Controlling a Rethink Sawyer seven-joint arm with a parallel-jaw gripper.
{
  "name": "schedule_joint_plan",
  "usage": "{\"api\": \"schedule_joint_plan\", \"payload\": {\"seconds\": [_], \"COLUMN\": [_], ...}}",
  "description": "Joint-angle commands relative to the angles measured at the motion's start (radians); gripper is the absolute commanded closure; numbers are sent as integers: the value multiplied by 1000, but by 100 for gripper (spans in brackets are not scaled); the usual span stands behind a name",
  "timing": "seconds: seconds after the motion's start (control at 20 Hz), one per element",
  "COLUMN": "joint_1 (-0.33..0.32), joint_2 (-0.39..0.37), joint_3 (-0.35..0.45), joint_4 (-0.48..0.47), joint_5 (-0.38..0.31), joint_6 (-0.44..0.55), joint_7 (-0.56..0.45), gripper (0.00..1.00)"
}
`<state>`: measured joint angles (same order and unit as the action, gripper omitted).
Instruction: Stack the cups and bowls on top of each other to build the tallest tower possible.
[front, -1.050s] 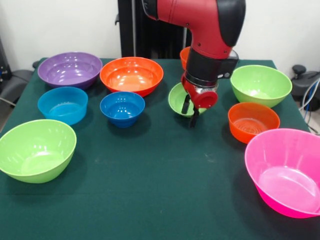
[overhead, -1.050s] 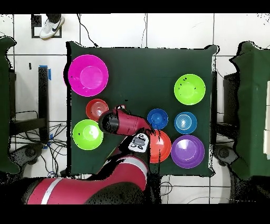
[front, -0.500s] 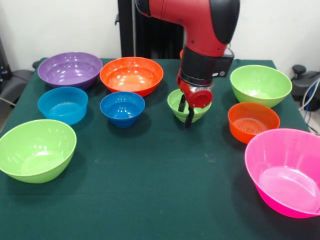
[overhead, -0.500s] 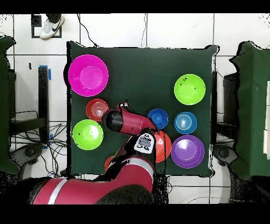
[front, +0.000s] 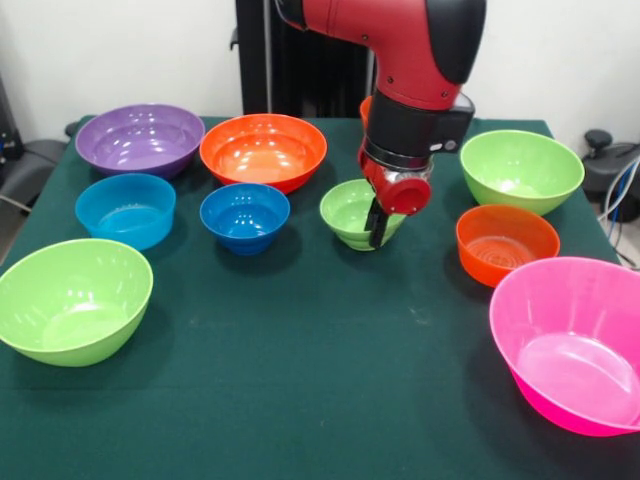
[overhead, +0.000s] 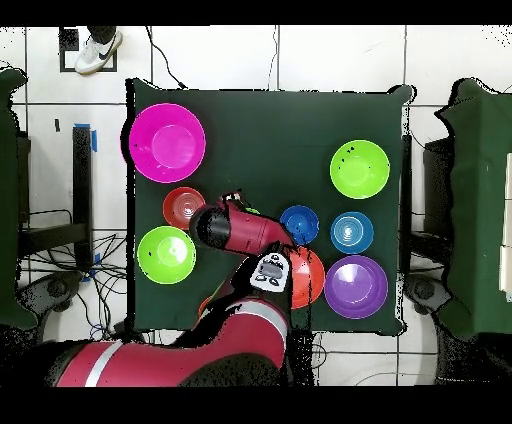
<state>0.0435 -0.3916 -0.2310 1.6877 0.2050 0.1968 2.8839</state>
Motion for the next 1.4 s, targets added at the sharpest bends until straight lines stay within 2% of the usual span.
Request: {"api": "schedule_joint_plan", "payload": {"seconds": [0.05, 0.55, 1.15, 1.4], "joint_1": [9, -2, -46, -75], "joint_2": [45, 32, 78, 70], "joint_3": [96, 102, 50, 54], "joint_4": [-67, -55, -167, -183], "joint_5": [50, 41, -64, -106], "joint_6": [4, 2, 117, 142], "joint_7": [88, 62, -97, -124], "gripper": [100, 100, 100, 100]}}
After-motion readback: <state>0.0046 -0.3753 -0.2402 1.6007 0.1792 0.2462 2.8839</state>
